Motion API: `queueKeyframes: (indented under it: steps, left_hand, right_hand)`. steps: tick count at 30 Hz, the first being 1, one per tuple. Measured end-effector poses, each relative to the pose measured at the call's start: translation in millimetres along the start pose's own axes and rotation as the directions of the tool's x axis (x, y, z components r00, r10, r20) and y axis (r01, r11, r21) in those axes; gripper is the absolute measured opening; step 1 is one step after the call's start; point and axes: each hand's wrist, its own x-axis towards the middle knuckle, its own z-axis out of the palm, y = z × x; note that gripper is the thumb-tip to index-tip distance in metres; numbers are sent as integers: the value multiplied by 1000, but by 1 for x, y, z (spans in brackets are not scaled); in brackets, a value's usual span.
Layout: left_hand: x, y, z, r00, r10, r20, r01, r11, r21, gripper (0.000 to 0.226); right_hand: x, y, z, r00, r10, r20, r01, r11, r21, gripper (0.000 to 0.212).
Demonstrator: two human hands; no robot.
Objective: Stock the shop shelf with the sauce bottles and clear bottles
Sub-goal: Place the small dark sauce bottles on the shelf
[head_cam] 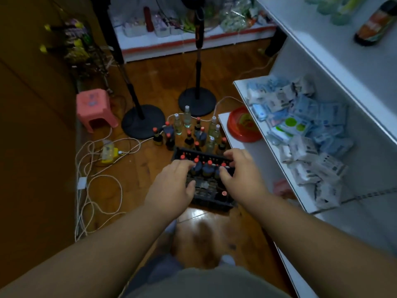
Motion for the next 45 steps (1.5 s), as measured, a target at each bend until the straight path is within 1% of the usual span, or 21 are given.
queueKeyframes:
  steps: [4,7,10,14,17,19,22,24,26,27,29,31,32,35,36,38,40,42,45]
  left_hand:
    - [81,-35,2,991,83,104,-78,996,-48,42]
    - [126,-49,19,974,124,191,-111,991,-75,40]
    - [160,-68,68,946,140,292,-109,987,-120,36]
    - [188,-96,159,889,72,452,-31,995,-98,35]
    - [209,-121,240,860,55,507,4,993,-115,25]
    - [227,-135,298,842,62,535,-8,995,-103,25]
    - [251,-155,380,821,77,566,-46,997,-69,37]
    - [263,-168,430,801,87,593,-60,996,-66,40]
    - [273,-178,469,782,90,616,-71,996,-55,48]
    - [278,-181,486,778,95,621,-85,995,-45,55]
    - [293,-182,514,763,112,636,-140,990,-6,71]
    - [310,-180,537,745,131,655,-211,976,45,80]
    - [317,-178,547,745,152,650,-260,963,73,78]
    - [331,-170,573,722,251,645,-462,868,180,58]
    - [333,-168,579,716,277,640,-501,843,196,52]
    - [337,-168,588,724,293,625,-517,830,209,45]
    - [340,-169,593,729,282,623,-494,847,195,39]
    - [339,-172,592,730,279,624,-474,864,168,36]
    - [329,-180,572,750,224,622,-402,902,160,36]
  right_hand:
    - [48,3,31,983,175,-60,-177,984,-29,35]
    - [70,14,56,949,312,-51,-314,949,-33,35]
    - [87,51,92,891,453,-7,-453,890,-43,35]
    - [104,126,159,805,592,44,-592,806,8,38]
    - [118,197,220,784,615,82,-616,787,-11,36]
    - [126,248,254,774,623,111,-623,781,-42,38]
    - [132,316,303,773,615,158,-602,789,-128,42]
    - [137,354,331,777,598,198,-555,798,-236,49]
    - [144,380,356,755,609,245,-523,784,-335,56]
    - [148,390,366,738,621,264,-525,774,-353,58]
    - [152,408,383,724,623,296,-535,778,-330,56]
    - [154,422,395,719,612,330,-537,790,-297,49]
    - [155,430,399,715,611,339,-541,791,-286,46]
    - [156,447,410,721,600,345,-543,800,-257,36]
    - [157,450,413,724,594,351,-535,804,-258,34]
    - [161,453,418,730,584,353,-517,811,-273,29]
    - [162,453,421,742,585,327,-522,811,-266,26]
    - [161,451,420,734,606,307,-550,795,-256,26]
    - [159,441,410,710,634,307,-597,773,-217,26]
